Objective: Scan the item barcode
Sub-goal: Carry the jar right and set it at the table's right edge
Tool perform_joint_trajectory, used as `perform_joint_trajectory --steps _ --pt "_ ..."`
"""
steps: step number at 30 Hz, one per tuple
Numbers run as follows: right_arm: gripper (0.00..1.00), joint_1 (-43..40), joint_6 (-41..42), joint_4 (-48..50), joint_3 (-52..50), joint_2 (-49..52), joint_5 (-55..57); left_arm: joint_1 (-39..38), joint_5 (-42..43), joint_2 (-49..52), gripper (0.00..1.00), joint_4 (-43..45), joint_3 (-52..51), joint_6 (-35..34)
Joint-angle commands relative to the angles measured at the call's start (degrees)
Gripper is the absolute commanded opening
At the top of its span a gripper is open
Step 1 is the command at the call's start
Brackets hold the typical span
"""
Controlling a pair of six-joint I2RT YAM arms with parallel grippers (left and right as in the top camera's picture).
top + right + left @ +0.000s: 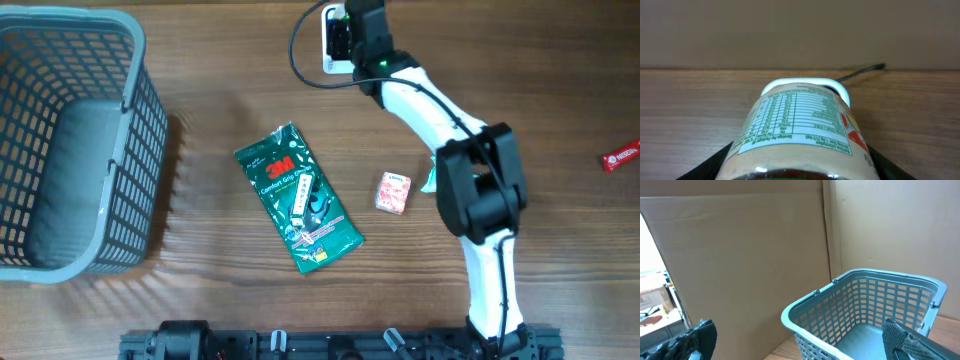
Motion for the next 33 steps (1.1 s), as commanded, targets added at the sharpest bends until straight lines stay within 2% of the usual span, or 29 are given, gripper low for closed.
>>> perform_joint_trajectory --steps 1,7,13,17,20,25,26,27,29,31,33 --pt "0.51 0.2 -2.2 5.9 0.9 2.1 1.9 0.3 -0.4 -0.4 1.00 0.1 0.0 0.5" --pt "0.50 0.3 -2.4 10.0 0.9 2.5 1.9 0.3 -0.4 -0.4 1.00 0.1 0.0 0.5" --pt "0.51 0.2 -7.6 18.7 0.9 3.0 2.1 0.3 -0.4 -0.4 1.00 0.1 0.0 0.5" --pt "0.51 0.2 -7.9 18.7 0.9 2.3 2.1 0.3 -0.4 -0.4 1.00 0.1 0.0 0.5" --pt "0.52 -0.5 -7.9 16.9 0.9 -1.9 3.2 0.3 -0.4 -0.4 1.00 0.1 0.0 0.5" --pt "0.52 -6.0 -7.1 -2.6 0.9 -11.0 8.5 0.3 -0.4 -0.4 1.00 0.1 0.0 0.5" --pt "0.52 -8.1 -4.1 -8.7 0.9 -12.3 8.5 0.3 -0.4 -0.4 1.00 0.1 0.0 0.5" --pt "0.52 -11.7 0.7 -18.1 0.9 -13.4 8.5 0.3 -0.4 -0.4 1.00 0.1 0.0 0.5" --pt "0.52 -17.3 7.1 -30.7 0.9 -13.4 7.0 0.3 -0.4 -0.4 1.00 0.1 0.0 0.5" --pt "0.51 -24.9 8.5 -39.8 0.9 -13.0 3.4 0.3 -0.4 -0.4 1.00 0.1 0.0 0.5" --pt "0.52 -31.7 7.5 -42.9 0.9 -12.7 3.2 0.3 -0.4 -0.4 1.00 0.1 0.0 0.5"
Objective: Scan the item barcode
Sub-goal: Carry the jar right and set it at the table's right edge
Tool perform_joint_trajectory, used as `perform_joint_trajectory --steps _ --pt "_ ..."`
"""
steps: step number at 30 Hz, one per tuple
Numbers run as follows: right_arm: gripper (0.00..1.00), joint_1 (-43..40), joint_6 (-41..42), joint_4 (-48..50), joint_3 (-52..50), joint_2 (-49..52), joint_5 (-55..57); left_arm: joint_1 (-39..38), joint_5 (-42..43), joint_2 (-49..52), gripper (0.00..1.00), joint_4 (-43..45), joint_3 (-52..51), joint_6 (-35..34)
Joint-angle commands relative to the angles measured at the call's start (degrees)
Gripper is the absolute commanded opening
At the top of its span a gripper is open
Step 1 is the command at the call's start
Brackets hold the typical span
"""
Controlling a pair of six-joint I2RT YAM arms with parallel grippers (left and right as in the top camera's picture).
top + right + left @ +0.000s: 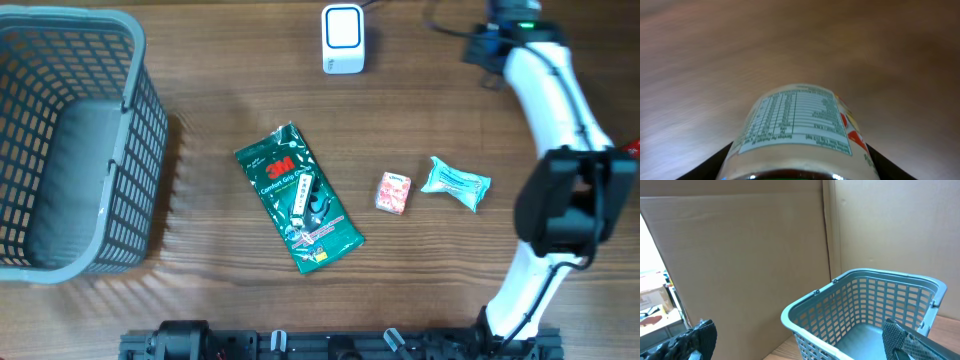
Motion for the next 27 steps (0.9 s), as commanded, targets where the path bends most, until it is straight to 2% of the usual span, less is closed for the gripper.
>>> perform_joint_trajectory --steps 1,3,7,11,13,14,15,17,20,22,25,26,27 --pt "0.53 -9.2 0.7 -2.3 0.4 -0.1 -1.6 0.3 -0.3 -0.3 1.00 0.1 0.0 0.5" --pt "0.55 -15.1 -1.9 -2.7 0.4 0.3 -3.3 0.3 -0.3 -0.3 1.00 0.1 0.0 0.5" --pt "0.58 -26.3 -1.8 -4.3 0.4 5.2 -6.4 0.3 -0.3 -0.3 1.00 0.1 0.0 0.5" --pt "0.59 -31.5 -1.7 -4.0 0.3 9.7 -8.0 0.3 -0.3 -0.3 1.00 0.1 0.0 0.5" --pt "0.68 -32.9 -1.7 -2.6 0.4 9.8 -8.0 0.3 -0.3 -0.3 1.00 0.1 0.0 0.5" --pt "0.79 -33.3 -1.7 -2.3 0.6 9.7 -8.0 0.3 -0.3 -0.3 1.00 0.1 0.0 0.5" --pt "0.99 -33.5 -2.3 -2.3 1.8 9.6 -8.4 0.3 -0.3 -0.3 1.00 0.1 0.0 0.5" --pt "1.00 -33.5 -4.7 -3.0 6.0 8.8 -8.5 0.3 -0.3 -0.3 1.00 0.1 0.0 0.5" --pt "1.00 -33.3 -3.6 -7.1 17.6 5.7 -11.8 0.3 -0.3 -0.3 1.00 0.1 0.0 0.5" --pt "1.00 -32.7 0.1 -9.9 21.4 1.5 -24.6 0.3 -0.3 -0.3 1.00 0.1 0.0 0.5" --pt "1.00 -29.8 1.7 -18.5 21.4 -2.1 -54.1 0.3 -0.3 -0.3 1.00 0.1 0.0 0.5" --pt "1.00 -28.0 1.7 -22.4 21.3 -2.1 -59.2 0.3 -0.3 -0.3 1.00 0.1 0.0 0.5" --pt "1.00 -25.1 1.3 -26.8 20.6 -2.1 -59.5 0.3 -0.3 -0.3 1.00 0.1 0.0 0.5"
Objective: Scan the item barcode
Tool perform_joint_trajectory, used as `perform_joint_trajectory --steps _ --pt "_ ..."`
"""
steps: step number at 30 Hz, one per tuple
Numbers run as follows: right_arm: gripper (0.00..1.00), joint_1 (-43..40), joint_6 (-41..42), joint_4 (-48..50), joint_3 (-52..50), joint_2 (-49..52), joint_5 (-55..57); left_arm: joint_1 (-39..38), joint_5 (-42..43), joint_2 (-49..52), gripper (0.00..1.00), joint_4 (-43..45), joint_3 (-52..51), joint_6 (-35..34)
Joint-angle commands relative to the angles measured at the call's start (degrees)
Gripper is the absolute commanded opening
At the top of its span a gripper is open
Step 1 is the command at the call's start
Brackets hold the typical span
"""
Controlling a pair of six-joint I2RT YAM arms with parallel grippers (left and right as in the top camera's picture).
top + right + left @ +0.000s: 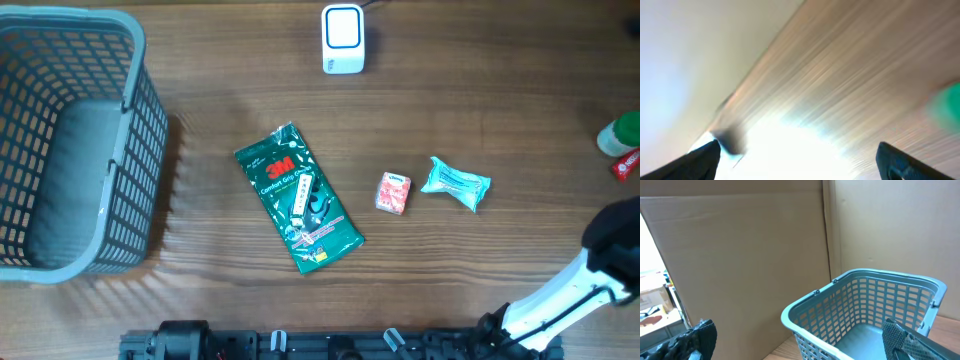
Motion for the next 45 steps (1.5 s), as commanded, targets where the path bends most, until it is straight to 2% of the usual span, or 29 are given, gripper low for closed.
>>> perform_joint_trajectory --steps 1,2,4,5,6,8,14,18,23,27,30,31,32,35,38,45 --pt "1.00 8.4 0.8 -11.0 -1.3 0.8 -14.7 0.3 -0.3 -0.3 1.00 0.1 0.0 0.5" --pt "1.00 13.2 0.8 -17.6 -2.2 0.8 -8.3 0.3 -0.3 -0.3 1.00 0.1 0.0 0.5" --pt "1.00 19.5 0.0 -23.8 -2.9 0.8 2.5 0.3 -0.3 -0.3 1.00 0.1 0.0 0.5" --pt "1.00 27.3 -8.3 -26.3 -3.0 0.8 12.5 0.3 -0.3 -0.3 1.00 0.1 0.0 0.5" --pt "1.00 32.4 -13.5 -26.3 -3.0 0.8 12.8 0.3 -0.3 -0.3 1.00 0.1 0.0 0.5" --pt "1.00 37.6 -17.6 -26.3 -3.0 0.8 13.0 0.3 -0.3 -0.3 1.00 0.1 0.0 0.5" --pt "1.00 56.6 -13.6 -26.3 -3.0 -0.1 23.8 0.3 -0.3 -0.3 1.00 0.1 0.0 0.5" --pt "1.00 63.9 -13.5 -26.3 -3.0 -6.8 23.8 0.3 -0.3 -0.3 1.00 0.1 0.0 0.5" --pt "1.00 67.0 -12.0 -26.3 -3.2 -22.3 23.7 0.3 -0.3 -0.3 1.00 0.1 0.0 0.5" --pt "1.00 67.0 -10.3 -26.1 -15.3 -33.1 27.1 0.3 -0.3 -0.3 1.00 0.1 0.0 0.5" --pt "1.00 67.0 -0.6 -18.7 -34.3 -36.0 37.7 0.3 -0.3 -0.3 1.00 0.1 0.0 0.5" --pt "1.00 66.9 0.8 -3.9 -55.9 -33.6 49.5 0.3 -0.3 -0.3 1.00 0.1 0.0 0.5" --pt "1.00 67.0 0.8 -0.5 -60.8 -32.0 54.8 0.3 -0.3 -0.3 1.00 0.1 0.0 0.5" --pt "1.00 67.0 0.8 4.3 -67.6 -27.2 64.5 0.3 -0.3 -0.3 1.00 0.1 0.0 0.5" --pt "1.00 66.9 -0.5 9.4 -68.0 -23.1 69.3 0.3 -0.3 -0.3 1.00 0.1 0.0 0.5" --pt "1.00 64.2 -10.3 23.2 -68.0 -21.8 69.6 0.3 -0.3 -0.3 1.00 0.1 0.0 0.5"
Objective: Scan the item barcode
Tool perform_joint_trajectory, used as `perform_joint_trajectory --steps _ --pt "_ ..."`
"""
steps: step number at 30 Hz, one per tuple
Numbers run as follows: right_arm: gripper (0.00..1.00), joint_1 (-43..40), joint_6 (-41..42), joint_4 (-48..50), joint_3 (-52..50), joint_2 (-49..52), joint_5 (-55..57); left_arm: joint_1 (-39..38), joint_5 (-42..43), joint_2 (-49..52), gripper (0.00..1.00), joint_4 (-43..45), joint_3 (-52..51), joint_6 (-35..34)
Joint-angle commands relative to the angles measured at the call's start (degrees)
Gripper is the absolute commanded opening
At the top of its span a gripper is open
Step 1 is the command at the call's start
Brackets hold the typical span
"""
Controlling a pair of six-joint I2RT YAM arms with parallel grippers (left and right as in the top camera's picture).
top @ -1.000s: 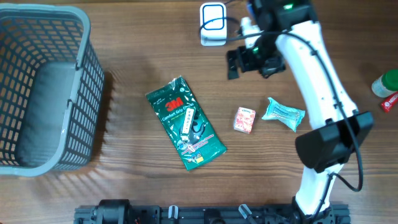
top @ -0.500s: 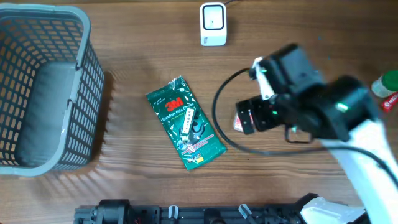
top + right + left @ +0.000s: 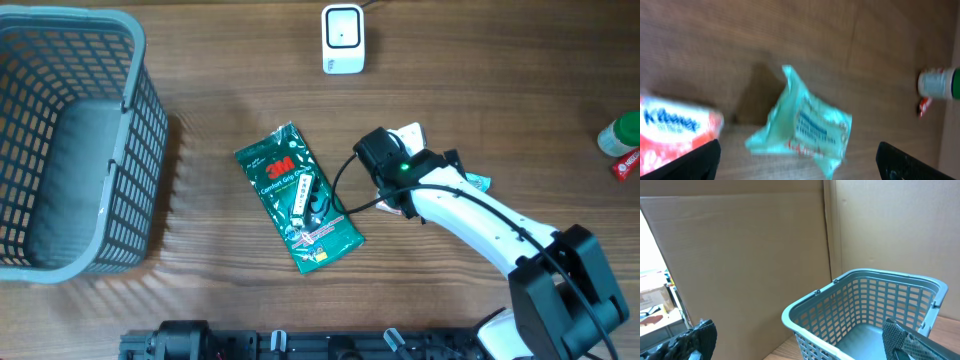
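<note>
The white barcode scanner [image 3: 342,38] stands at the table's far edge. My right arm [image 3: 400,175] reaches over the middle of the table. Its gripper [image 3: 797,170] is open and empty above a crumpled teal packet [image 3: 807,122], of which only a corner [image 3: 478,182] shows from overhead. A red-and-white Kleenex pack [image 3: 677,132] lies just left of the packet. A green-capped bottle [image 3: 618,135] sits at the right edge, also seen by the right wrist [image 3: 937,82]. My left gripper [image 3: 797,347] is open, raised beside the basket [image 3: 875,305].
A grey mesh basket [image 3: 70,140] fills the left end of the table. A green 3M package [image 3: 298,197] lies left of my right arm. A small red wrapper [image 3: 625,165] lies by the bottle. Cardboard walls [image 3: 740,255] stand behind the basket.
My right arm, then almost out of the overhead view at the right edge, now reaches over the Kleenex pack and teal packet, gripper open. The bottle stays at the right edge.
My right gripper first held the bottle's label up to the scanner. Then it held the bottle over the far right of the table. After that the bottle lay at the right edge, released. Now the open gripper hangs above the teal packet. The left arm stayed still.
</note>
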Motion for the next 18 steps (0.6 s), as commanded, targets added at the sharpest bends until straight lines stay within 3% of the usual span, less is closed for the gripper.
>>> perform_joint_trajectory --steps 1,5,9,14,18 --pt "1.00 -3.7 -6.1 1.4 0.7 0.6 2.4 0.3 -0.2 -0.3 1.00 0.1 0.0 0.5" --pt "1.00 -8.2 -6.2 -3.2 0.7 0.6 -5.1 0.3 -0.2 -0.3 1.00 0.1 0.0 0.5" --pt "1.00 -8.4 -4.9 -1.9 0.7 0.6 -14.9 0.3 -0.2 -0.3 1.00 0.1 0.0 0.5" --pt "1.00 -8.5 11.9 0.6 0.7 0.7 -14.8 0.3 -0.2 -0.3 1.00 0.1 0.0 0.5" --pt "0.99 -8.5 18.2 2.0 0.7 2.1 -14.6 0.3 -0.2 -0.3 1.00 0.1 0.0 0.5"
